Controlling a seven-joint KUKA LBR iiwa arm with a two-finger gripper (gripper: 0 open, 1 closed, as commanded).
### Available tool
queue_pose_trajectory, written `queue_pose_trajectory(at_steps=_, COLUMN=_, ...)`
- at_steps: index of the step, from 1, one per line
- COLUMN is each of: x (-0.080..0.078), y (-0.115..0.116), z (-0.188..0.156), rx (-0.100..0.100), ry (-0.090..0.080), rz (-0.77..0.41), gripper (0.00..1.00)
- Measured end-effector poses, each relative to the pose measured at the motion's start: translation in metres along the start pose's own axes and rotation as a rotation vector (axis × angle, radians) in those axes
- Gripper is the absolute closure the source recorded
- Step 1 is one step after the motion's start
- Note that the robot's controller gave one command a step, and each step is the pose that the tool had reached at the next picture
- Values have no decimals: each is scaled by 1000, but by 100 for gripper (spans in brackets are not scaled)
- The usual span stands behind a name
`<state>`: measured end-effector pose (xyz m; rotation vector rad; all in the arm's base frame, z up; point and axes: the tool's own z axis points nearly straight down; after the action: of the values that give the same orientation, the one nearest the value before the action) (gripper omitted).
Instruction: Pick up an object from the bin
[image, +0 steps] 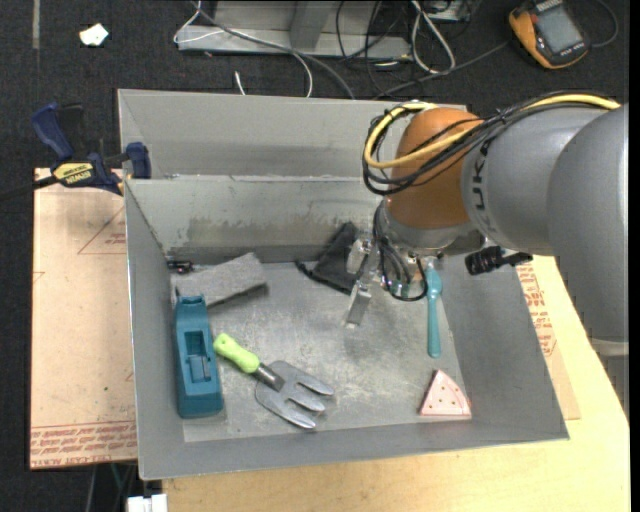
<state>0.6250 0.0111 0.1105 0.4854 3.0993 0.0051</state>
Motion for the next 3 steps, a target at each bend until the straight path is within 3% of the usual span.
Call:
queue_pose_trajectory(at_steps=1, x=6, y=-5, z=35, rx=-3, ry=-3, rz=223, gripper=0)
queue_pose_trajectory(at_steps=2, x=8, y=1, z=39, rx=-3, ry=-2, rz=154, gripper=100)
queue_pose_trajectory(at_steps=3, x=8, y=1, z=39, rx=-3, ry=-2, rz=154, gripper=100)
